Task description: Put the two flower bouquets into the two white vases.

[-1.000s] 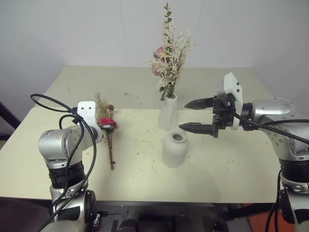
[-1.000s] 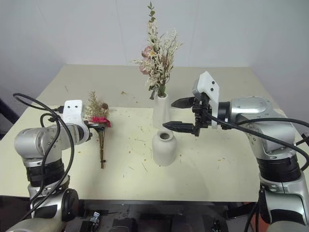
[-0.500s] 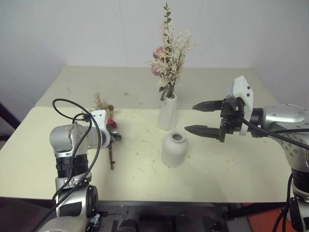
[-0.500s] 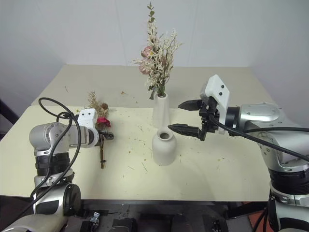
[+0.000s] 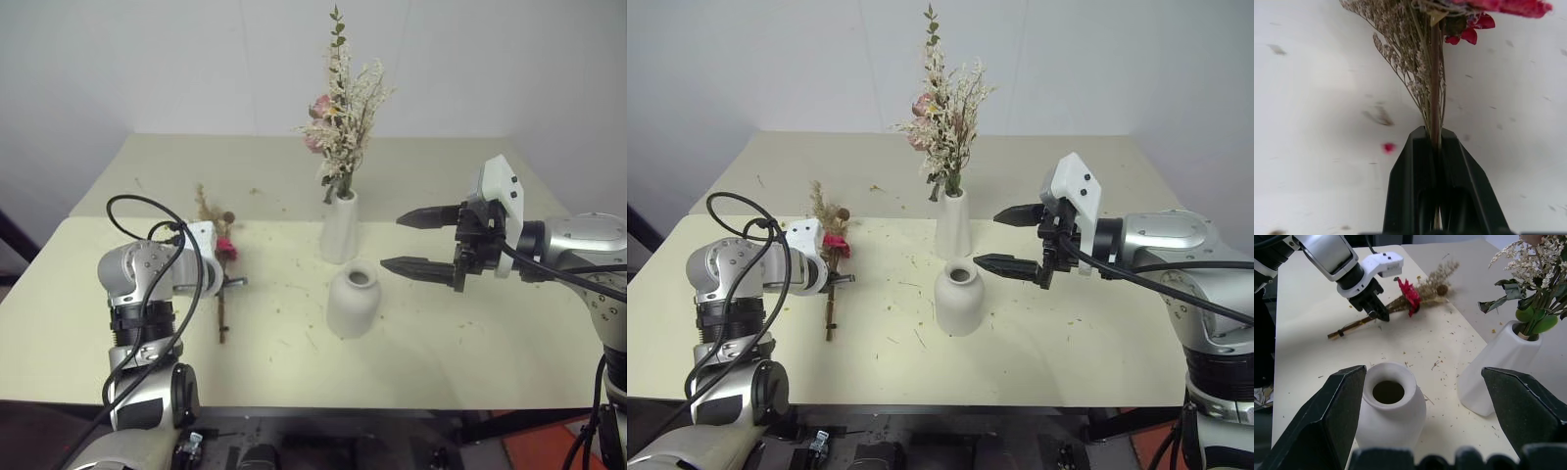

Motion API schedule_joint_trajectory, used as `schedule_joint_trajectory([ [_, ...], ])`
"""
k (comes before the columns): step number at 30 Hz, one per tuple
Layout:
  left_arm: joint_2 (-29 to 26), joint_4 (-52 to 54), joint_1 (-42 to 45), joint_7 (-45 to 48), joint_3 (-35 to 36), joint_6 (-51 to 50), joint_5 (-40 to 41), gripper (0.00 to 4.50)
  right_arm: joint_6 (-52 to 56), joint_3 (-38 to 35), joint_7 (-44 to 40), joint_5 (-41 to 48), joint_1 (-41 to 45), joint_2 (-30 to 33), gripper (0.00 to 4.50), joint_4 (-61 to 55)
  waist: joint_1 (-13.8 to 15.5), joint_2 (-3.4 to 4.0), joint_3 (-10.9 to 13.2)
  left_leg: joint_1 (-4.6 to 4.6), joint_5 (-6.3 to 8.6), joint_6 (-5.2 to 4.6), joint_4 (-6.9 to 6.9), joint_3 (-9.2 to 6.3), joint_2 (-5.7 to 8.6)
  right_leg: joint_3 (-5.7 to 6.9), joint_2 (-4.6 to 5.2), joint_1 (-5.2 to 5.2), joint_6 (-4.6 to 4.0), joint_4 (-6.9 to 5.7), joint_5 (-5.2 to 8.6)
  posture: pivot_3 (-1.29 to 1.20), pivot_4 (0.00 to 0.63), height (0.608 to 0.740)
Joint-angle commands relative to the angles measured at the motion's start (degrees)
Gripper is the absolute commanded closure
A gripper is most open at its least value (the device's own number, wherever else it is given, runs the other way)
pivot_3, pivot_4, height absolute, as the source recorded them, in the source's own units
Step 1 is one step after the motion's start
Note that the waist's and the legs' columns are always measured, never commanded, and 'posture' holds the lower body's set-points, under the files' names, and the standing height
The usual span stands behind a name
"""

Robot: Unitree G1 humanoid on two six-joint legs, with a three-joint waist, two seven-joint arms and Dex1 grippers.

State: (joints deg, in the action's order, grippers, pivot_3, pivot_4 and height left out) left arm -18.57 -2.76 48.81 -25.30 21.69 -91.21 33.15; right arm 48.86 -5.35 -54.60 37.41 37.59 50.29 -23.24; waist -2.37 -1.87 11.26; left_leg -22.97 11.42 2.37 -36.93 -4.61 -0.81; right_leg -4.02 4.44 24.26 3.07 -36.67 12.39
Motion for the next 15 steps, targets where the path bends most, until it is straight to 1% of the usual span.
schedule_joint_trajectory([
  [1,-1.0,8.9,1.2,2.6,-1.2,8.7,-3.5,4.49,-1.1,-2.4,1.0,0.5,0.4,0.7,0.00,-1.0,0.0,-0.01,0.0,0.00,-0.01,0.02,0.00,0.00,0.00,0.00,0.00,0.00,-0.02,0.01,-0.02,0.00,0.150,0.740],
  [4,-1.6,12.6,4.2,8.1,-1.2,16.7,-3.5,4.49,-0.9,-3.6,2.4,0.9,0.1,0.4,0.00,-1.4,0.2,-0.01,0.0,-0.01,-0.02,0.06,0.01,0.01,0.00,0.00,0.00,0.00,-0.03,0.02,-0.02,0.00,0.150,0.740],
  [6,-1.8,13.1,5.7,11.3,-0.6,20.3,-3.2,4.49,-1.1,-4.1,3.1,1.0,-0.1,0.2,0.00,-1.5,0.3,-0.01,0.0,-0.05,-0.05,0.10,0.01,0.00,0.00,0.01,0.00,0.02,-0.02,0.05,-0.03,0.00,0.150,0.740],
  [8,-2.6,14.2,7.0,20.3,-1.2,30.5,-1.8,4.49,-2.9,-5.8,4.7,0.9,-1.2,-1.1,0.00,-2.6,0.3,-0.01,0.0,-0.05,-0.05,0.10,0.01,0.01,0.00,0.01,0.01,0.00,0.01,0.10,-0.02,0.00,0.150,0.740],
  [10,-1.8,14.0,9.0,28.5,-0.4,38.8,1.0,4.49,-5.7,-7.8,6.9,0.1,-2.7,-2.9,0.00,-4.0,0.3,-0.01,0.0,-0.09,-0.05,0.10,0.02,0.01,-0.01,0.01,0.00,0.01,0.00,0.15,-0.02,0.00,0.150,0.740],
  [13,0.5,10.6,10.8,38.4,1.8,48.1,5.7,4.49,-7.5,-10.5,9.5,0.0,-4.6,-4.2,0.00,-5.8,0.3,-0.01,0.0,-0.21,-0.05,0.10,0.02,0.01,-0.02,0.02,0.00,0.01,0.08,0.44,-0.14,0.00,0.150,0.740],
  [15,1.1,7.3,11.5,45.5,2.3,51.7,9.0,4.49,-5.3,-12.5,10.8,2.3,-5.4,-3.9,0.00,-7.0,0.3,-0.01,0.0,-0.23,-0.05,0.10,0.01,0.06,0.00,-0.01,0.03,-0.05,0.16,0.59,-0.20,0.00,0.150,0.740],
])
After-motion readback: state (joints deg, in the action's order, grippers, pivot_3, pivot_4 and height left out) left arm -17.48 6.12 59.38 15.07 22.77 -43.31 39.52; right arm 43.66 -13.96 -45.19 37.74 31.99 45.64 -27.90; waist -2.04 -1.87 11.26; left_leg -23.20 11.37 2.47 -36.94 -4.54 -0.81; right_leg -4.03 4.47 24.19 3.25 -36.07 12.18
